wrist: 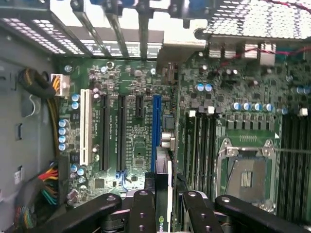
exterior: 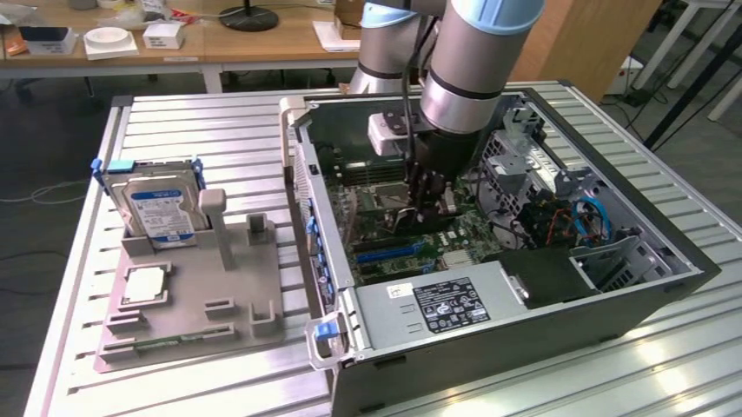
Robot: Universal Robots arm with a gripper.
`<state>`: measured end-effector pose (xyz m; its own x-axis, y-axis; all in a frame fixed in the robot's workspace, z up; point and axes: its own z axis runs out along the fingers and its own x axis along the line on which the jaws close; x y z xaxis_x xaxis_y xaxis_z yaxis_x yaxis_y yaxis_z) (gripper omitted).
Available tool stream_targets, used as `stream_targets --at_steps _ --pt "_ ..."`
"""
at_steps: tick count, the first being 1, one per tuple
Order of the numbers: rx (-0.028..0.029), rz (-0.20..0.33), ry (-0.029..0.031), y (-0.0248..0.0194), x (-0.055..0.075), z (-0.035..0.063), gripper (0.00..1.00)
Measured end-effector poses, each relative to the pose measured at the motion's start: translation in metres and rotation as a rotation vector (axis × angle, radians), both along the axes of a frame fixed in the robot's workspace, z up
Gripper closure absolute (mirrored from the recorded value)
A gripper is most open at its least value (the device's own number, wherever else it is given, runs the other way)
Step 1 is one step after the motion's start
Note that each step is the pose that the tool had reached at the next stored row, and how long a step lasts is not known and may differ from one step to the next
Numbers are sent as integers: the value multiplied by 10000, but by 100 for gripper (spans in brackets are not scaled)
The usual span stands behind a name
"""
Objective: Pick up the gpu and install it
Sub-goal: 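Insert the gpu into the slot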
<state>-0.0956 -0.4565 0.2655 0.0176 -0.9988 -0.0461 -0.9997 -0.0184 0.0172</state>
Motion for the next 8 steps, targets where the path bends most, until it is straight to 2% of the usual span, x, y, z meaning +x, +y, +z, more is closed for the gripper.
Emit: stream_targets --at_steps 4,8 --pt "-8 125 -1 1 -82 -12 74" --pt "-51 528 1 0 -90 -14 74"
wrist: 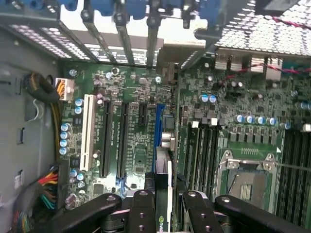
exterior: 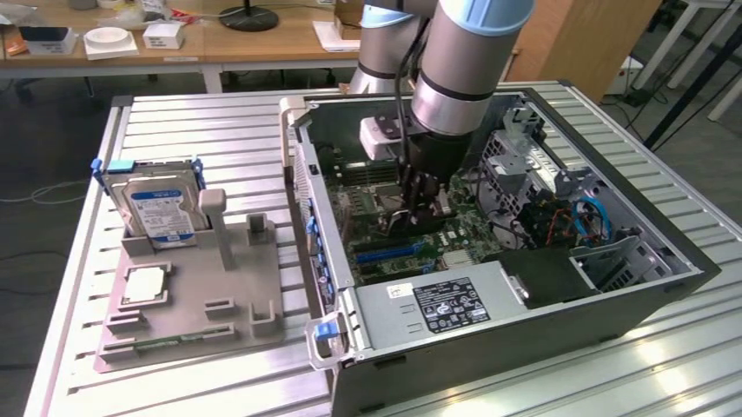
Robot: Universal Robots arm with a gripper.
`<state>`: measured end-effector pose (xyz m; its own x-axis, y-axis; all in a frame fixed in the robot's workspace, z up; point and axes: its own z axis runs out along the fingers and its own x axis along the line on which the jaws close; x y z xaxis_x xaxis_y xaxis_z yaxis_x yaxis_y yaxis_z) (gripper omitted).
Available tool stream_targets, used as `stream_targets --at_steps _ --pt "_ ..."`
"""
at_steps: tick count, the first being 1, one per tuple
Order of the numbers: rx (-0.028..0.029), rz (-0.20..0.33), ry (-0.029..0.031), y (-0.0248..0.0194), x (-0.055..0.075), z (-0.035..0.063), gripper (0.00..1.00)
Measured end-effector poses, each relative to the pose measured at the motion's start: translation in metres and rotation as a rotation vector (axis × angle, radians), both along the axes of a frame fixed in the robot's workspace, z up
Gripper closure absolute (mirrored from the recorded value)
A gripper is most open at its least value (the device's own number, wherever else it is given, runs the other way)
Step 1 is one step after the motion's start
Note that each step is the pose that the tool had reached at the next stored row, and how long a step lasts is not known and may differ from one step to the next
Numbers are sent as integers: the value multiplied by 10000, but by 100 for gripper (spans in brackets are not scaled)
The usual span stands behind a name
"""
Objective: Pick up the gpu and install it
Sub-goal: 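Insert the gpu into the slot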
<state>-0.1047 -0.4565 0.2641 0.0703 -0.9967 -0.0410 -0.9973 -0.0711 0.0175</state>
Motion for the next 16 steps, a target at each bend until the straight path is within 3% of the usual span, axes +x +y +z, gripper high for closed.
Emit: stream_targets --at_steps 2,8,14,16 --pt "-48 53 2 -1 -22 -1 74" --pt "-55 56 -16 8 -83 -17 74" --pt "-117 55 -223 8 -126 -63 74" --pt "-122 55 -253 10 -164 -65 74"
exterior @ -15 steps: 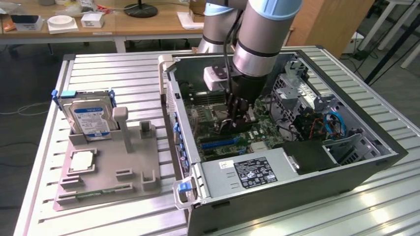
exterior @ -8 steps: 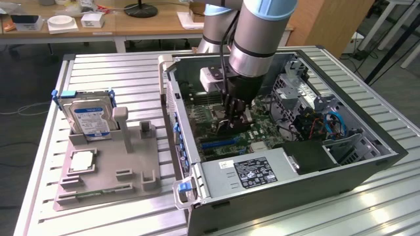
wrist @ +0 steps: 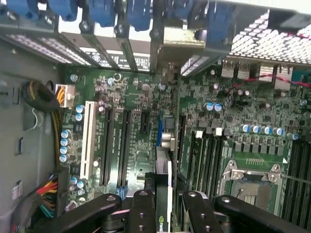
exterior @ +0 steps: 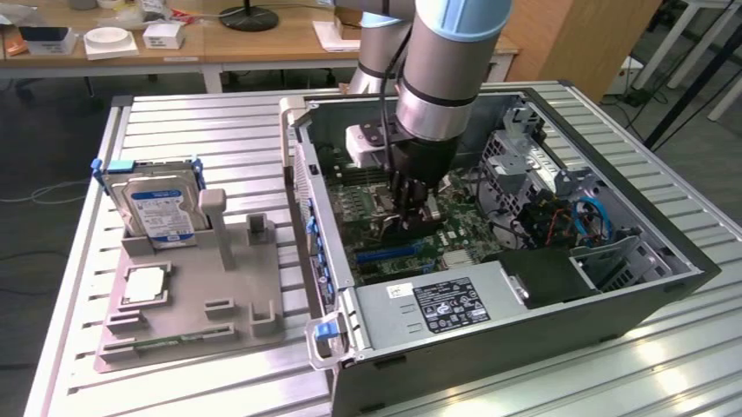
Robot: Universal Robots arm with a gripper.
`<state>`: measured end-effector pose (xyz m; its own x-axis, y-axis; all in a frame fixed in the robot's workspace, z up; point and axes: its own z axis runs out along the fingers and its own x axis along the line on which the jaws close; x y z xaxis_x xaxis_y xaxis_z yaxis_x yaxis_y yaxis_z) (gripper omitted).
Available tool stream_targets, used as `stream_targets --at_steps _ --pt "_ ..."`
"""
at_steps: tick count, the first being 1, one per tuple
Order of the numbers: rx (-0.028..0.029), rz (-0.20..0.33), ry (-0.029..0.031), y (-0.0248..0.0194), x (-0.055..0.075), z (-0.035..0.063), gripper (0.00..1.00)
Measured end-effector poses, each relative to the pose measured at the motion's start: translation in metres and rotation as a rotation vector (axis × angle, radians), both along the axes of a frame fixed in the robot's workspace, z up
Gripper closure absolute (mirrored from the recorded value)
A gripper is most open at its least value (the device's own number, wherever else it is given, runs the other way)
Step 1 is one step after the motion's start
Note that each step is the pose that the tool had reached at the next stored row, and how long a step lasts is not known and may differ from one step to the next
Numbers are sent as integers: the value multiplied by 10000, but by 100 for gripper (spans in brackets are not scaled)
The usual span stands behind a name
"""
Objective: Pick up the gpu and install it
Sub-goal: 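Insert the gpu into the slot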
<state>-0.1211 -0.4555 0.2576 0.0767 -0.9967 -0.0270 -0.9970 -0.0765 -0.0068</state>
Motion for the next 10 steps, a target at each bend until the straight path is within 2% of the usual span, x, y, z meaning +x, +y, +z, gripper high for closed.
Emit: stream_targets --at_steps 6,10 --pt "0 1 -71 3 -27 -9 74" --pt "-4 -26 -75 3 -27 -14 74"
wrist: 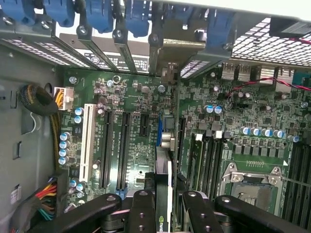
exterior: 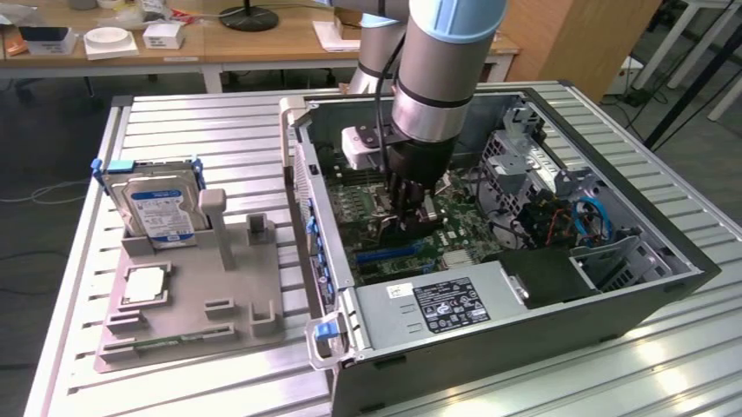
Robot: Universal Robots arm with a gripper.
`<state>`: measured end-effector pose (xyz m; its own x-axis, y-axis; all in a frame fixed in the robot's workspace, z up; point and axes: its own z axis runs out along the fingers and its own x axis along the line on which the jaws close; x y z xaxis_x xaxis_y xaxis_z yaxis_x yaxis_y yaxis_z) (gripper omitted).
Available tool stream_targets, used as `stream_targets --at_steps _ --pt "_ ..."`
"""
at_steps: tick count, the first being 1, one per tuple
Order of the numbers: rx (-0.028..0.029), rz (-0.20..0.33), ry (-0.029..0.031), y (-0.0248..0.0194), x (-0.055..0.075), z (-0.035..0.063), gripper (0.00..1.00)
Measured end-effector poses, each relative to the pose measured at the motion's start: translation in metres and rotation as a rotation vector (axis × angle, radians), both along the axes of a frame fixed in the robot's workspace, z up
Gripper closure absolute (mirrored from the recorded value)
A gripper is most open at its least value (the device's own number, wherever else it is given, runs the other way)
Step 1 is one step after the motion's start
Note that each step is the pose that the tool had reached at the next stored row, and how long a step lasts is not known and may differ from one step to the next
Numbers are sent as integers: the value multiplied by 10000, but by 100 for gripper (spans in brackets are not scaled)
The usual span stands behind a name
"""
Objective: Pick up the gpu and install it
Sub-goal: 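Insert the gpu into the slot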
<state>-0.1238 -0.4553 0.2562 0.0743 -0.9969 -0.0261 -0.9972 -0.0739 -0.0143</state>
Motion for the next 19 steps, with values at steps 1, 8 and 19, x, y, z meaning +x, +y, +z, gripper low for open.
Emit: stream_targets --at_steps 1,8,19 --pt "1 -31 0 0 0 -1 74" --pt "2 -202 -1 -1 0 -2 74" --pt "-11 -350 13 -29 5 -30 74"
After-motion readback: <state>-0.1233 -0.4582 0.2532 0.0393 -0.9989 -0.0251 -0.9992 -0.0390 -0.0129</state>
